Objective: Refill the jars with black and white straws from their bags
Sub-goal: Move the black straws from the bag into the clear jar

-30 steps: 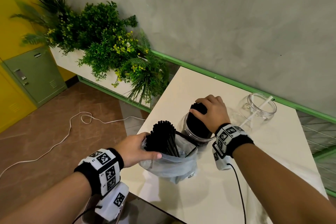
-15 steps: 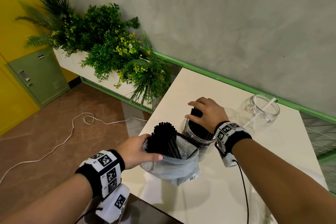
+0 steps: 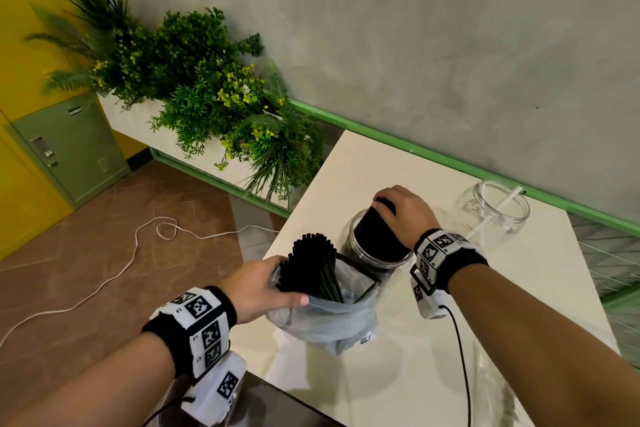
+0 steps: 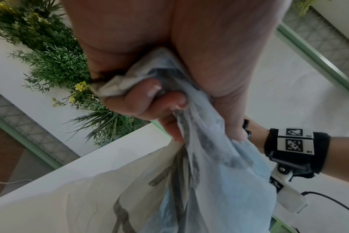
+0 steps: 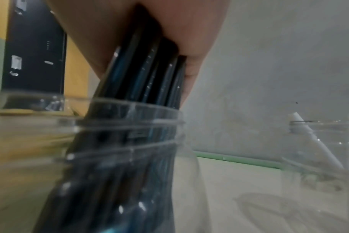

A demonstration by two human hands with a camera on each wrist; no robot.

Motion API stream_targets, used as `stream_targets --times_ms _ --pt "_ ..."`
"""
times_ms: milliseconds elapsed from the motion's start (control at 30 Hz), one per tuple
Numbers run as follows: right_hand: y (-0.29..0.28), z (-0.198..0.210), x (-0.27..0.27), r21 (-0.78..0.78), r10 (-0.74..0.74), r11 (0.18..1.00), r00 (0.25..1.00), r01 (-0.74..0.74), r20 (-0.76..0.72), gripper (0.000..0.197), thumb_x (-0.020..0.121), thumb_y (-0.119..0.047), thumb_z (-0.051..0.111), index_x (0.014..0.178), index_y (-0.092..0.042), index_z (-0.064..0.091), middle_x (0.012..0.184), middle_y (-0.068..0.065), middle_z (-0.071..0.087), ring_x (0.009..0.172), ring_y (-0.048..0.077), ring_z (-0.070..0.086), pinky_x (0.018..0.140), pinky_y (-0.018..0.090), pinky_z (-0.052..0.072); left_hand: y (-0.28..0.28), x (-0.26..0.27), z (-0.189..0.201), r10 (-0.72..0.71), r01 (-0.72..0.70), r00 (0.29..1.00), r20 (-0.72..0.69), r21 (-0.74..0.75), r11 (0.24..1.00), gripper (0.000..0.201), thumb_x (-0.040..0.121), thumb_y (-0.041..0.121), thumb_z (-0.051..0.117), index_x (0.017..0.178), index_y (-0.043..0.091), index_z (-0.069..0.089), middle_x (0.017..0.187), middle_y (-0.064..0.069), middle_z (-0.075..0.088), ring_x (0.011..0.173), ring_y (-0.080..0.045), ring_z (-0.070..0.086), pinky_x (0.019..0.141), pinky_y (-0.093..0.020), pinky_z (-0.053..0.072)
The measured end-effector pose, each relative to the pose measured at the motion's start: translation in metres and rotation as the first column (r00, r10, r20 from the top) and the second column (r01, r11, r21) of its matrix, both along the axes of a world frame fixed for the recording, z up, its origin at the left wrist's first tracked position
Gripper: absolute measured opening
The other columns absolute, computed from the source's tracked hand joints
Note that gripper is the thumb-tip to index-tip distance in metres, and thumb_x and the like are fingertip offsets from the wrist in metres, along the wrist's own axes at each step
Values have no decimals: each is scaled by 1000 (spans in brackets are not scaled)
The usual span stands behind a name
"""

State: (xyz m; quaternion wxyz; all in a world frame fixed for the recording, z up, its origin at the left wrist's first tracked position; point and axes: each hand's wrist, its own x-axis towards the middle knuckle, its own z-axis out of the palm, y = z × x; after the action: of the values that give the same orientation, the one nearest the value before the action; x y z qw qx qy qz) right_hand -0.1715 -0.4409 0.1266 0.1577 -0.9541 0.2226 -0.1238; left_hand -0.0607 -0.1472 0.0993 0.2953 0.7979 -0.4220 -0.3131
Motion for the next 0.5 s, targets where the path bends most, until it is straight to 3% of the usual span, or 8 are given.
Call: stream_targets --times_ms 233,333,400,500 --pt "-2 6 2 -20 -32 999 998 31 -56 34 97 -38 47 124 -22 58 122 4 58 111 27 52 94 37 43 0 3 -1 -3 3 1000 23 10 1000 116 38 98 43 124 21 52 113 8 64 101 -9 59 87 -30 50" --pt "6 11 -13 -91 -23 995 991 36 132 43 96 -46 44 133 -25 50 133 3 51 119 27 46 101 41 39 2 4 -1 0 -1 1000 25 6 1000 115 38 98 43 122 21 52 112 8 64 100 -8 59 86 -29 50" --pt "14 7 -29 -155 33 988 984 -5 178 50 93 -54 38 137 -29 44 141 1 42 127 24 38 105 41 34 2 4 -2 -2 2 1000 24 3 1000 116 37 99 42 123 21 52 113 8 64 101 -9 59 86 -29 50" --pt "16 -9 -43 -282 84 956 996 -77 12 61 90 -63 33 144 -34 30 152 0 27 137 27 26 110 45 28 1 5 -3 -1 1 1000 -1 -11 1000 116 38 98 45 124 20 52 114 7 64 103 -9 60 88 -31 50"
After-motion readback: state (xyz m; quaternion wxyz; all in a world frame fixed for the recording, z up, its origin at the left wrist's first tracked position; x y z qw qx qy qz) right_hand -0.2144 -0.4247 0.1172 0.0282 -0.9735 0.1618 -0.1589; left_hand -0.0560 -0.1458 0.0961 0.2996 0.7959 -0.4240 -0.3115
